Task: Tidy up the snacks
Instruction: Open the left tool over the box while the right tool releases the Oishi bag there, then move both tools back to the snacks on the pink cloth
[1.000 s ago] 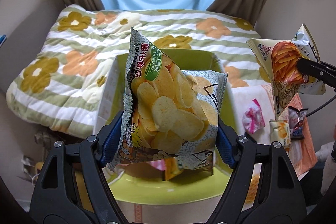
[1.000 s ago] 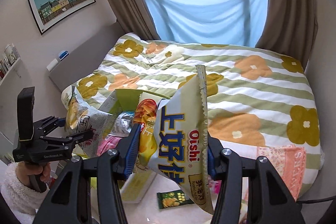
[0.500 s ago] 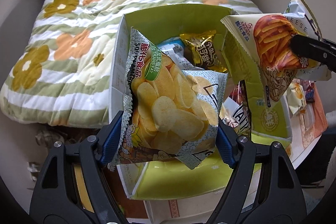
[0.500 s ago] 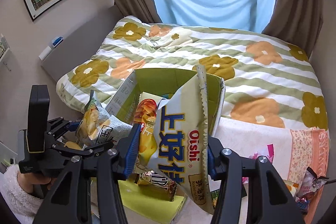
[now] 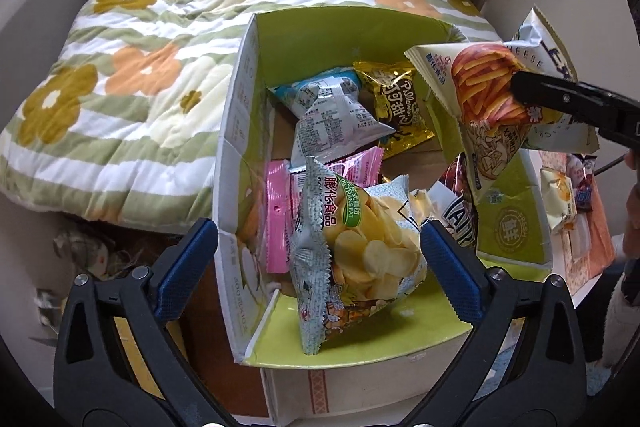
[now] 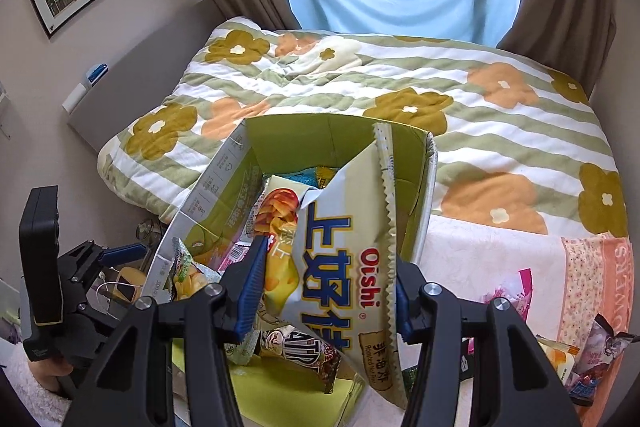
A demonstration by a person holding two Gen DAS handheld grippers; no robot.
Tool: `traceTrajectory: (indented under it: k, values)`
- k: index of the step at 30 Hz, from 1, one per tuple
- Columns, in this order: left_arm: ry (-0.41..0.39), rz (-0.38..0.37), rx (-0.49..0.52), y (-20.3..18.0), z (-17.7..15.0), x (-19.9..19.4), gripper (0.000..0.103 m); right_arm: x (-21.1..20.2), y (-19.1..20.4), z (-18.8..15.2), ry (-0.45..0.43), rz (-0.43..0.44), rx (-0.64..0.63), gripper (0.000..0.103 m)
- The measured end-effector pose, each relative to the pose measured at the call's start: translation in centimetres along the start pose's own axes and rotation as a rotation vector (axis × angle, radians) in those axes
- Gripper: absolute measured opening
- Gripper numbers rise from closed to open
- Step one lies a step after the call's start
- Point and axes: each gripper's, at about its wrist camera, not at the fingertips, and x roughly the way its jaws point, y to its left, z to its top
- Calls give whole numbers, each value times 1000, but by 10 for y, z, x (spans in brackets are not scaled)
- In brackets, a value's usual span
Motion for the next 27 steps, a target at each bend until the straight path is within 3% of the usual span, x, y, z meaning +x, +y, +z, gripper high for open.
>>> traceTrajectory:
  k: [5, 6, 7, 9, 13, 18, 27]
  values:
    - [-23, 26, 1, 2, 4, -9, 101, 11, 4, 3, 13, 5, -3, 54]
    - [-29, 36, 1, 2, 4, -11, 101, 13, 5, 4, 4, -6, -6, 65]
    - [-33, 40, -2, 2, 4, -12, 101, 13, 5, 4, -8, -14, -8, 83]
    - [-37, 30, -10, 4, 3, -16, 101, 10, 5, 4, -42, -3, -5, 97]
    - [-54, 20, -21, 4, -2, -23, 101, -1, 5, -2, -103, 19, 8, 98]
    - [-66, -2, -20, 1, -4, -28, 101, -10, 7, -11, -87, 27, 9, 102]
    - [-106, -61, 26, -14, -5, -49, 101, -47, 9, -24, -127, -41, 29, 102]
